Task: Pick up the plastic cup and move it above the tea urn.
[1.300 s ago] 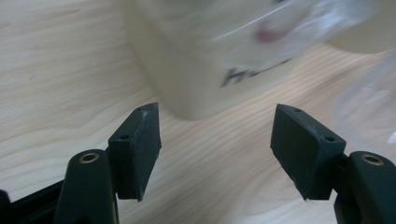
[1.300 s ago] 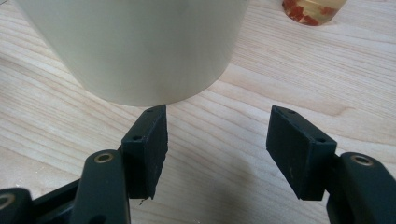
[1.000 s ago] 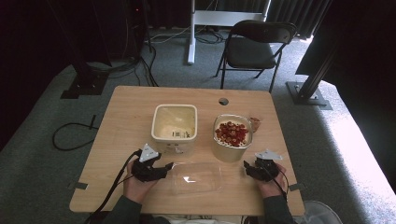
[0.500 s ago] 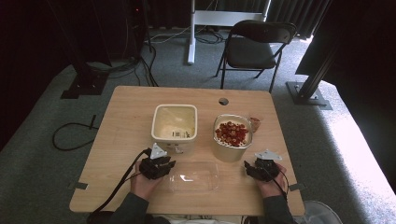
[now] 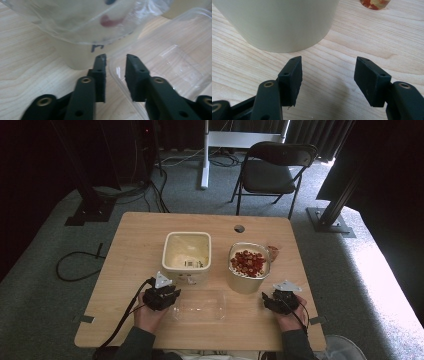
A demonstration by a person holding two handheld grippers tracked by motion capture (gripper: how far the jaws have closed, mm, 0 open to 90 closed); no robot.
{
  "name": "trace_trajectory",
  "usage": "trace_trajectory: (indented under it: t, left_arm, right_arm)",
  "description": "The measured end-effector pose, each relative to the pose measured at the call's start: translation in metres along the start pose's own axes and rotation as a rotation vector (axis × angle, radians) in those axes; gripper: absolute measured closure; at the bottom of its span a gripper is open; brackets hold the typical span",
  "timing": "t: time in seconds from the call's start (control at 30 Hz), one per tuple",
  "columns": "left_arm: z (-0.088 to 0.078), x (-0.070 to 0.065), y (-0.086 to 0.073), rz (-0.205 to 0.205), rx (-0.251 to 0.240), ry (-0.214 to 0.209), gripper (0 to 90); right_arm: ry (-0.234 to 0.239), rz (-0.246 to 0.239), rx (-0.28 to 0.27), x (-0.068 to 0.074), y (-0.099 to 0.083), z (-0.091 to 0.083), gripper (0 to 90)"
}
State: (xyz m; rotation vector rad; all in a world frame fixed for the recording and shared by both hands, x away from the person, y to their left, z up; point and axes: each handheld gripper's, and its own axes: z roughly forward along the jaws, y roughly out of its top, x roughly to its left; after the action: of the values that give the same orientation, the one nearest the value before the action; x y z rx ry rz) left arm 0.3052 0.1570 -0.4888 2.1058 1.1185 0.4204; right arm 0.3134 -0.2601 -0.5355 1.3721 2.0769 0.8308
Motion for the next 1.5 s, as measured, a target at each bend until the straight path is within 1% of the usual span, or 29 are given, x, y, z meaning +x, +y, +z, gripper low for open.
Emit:
trace_trajectory:
  t: [0.07, 0.1, 0.13, 0.3, 0.33, 0.37, 0.5, 0.53, 0.67, 0.7, 0.77, 0.83, 0.9, 0.97, 1.03, 1.17, 1.23, 1.27, 1.33, 1.37, 1.5]
  left_arm:
    - [-0.001, -0.002, -0.001, 0.0, 0.007, 0.002, 65.8]
    - [-0.001, -0.003, -0.001, 0.001, 0.015, 0.008, 64.6]
    - [-0.001, -0.003, -0.002, -0.003, 0.023, 0.006, 63.5]
    - [-0.001, -0.002, -0.009, -0.032, 0.058, -0.01, 61.0]
    - [-0.001, -0.001, -0.01, -0.037, 0.063, -0.008, 61.1]
    - [-0.002, 0.0, -0.01, -0.032, 0.067, -0.001, 61.8]
    - [-0.006, 0.013, -0.013, -0.052, 0.063, 0.033, 69.7]
    - [-0.007, 0.017, -0.013, -0.053, 0.064, 0.049, 70.7]
    - [-0.014, 0.034, -0.018, -0.091, 0.061, 0.102, 74.1]
    - [-0.016, 0.038, -0.019, -0.102, 0.06, 0.105, 74.1]
    - [-0.019, 0.042, -0.022, -0.114, 0.067, 0.095, 72.0]
    - [-0.019, 0.039, -0.025, -0.103, 0.085, 0.097, 68.3]
    - [-0.019, 0.037, -0.027, -0.094, 0.095, 0.098, 67.5]
    - [-0.02, 0.038, -0.029, -0.104, 0.089, 0.097, 69.5]
    - [-0.022, 0.04, -0.03, -0.102, 0.098, 0.115, 73.3]
    - [-0.028, 0.048, -0.032, -0.105, 0.105, 0.127, 76.9]
    - [-0.03, 0.055, -0.033, -0.116, 0.096, 0.126, 79.3]
    - [-0.03, 0.058, -0.033, -0.128, 0.087, 0.12, 80.2]
    - [-0.032, 0.062, -0.034, -0.134, 0.083, 0.124, 81.7]
    - [-0.033, 0.062, -0.034, -0.131, 0.085, 0.126, 81.2]
    - [-0.036, 0.061, -0.037, -0.132, 0.088, 0.134, 72.1]
  right_arm:
    - [-0.001, -0.001, 0.001, 0.0, 0.0, 0.0, 38.8]
    - [-0.001, -0.001, 0.001, 0.0, 0.0, 0.0, 38.8]
    - [0.0, -0.001, 0.001, 0.0, 0.0, 0.0, 38.9]
    - [0.0, 0.0, -0.001, -0.001, 0.0, 0.0, 38.9]
    - [0.0, 0.0, -0.002, -0.001, 0.0, 0.0, 39.1]
    - [0.0, -0.001, -0.001, -0.001, 0.0, 0.0, 39.4]
    - [-0.001, -0.002, 0.0, 0.0, 0.0, 0.0, 39.6]
    - [-0.001, -0.004, -0.001, 0.0, 0.0, 0.0, 39.6]
    - [-0.001, -0.004, 0.003, 0.0, 0.0, 0.001, 39.8]
    - [-0.001, -0.005, 0.004, 0.0, -0.001, 0.001, 39.9]
    - [0.0, -0.005, 0.005, 0.0, -0.001, 0.001, 40.0]
    - [0.001, -0.009, 0.006, 0.0, -0.001, 0.002, 40.0]
    - [0.002, -0.01, 0.008, 0.0, -0.001, 0.002, 40.0]
    - [0.001, -0.012, 0.007, 0.001, 0.0, 0.002, 40.1]
    - [0.0, -0.011, 0.006, 0.001, -0.001, 0.001, 40.1]
    - [-0.001, -0.009, 0.006, 0.0, -0.001, 0.001, 40.3]
    - [0.0, -0.011, 0.007, 0.0, -0.001, 0.002, 40.5]
    - [0.0, -0.012, 0.008, 0.0, -0.001, 0.002, 40.5]
    - [0.001, -0.014, 0.009, 0.001, -0.001, 0.002, 40.5]
    - [0.002, -0.014, 0.01, 0.001, -0.001, 0.002, 40.5]
    - [0.001, -0.013, 0.01, 0.0, -0.001, 0.002, 40.5]
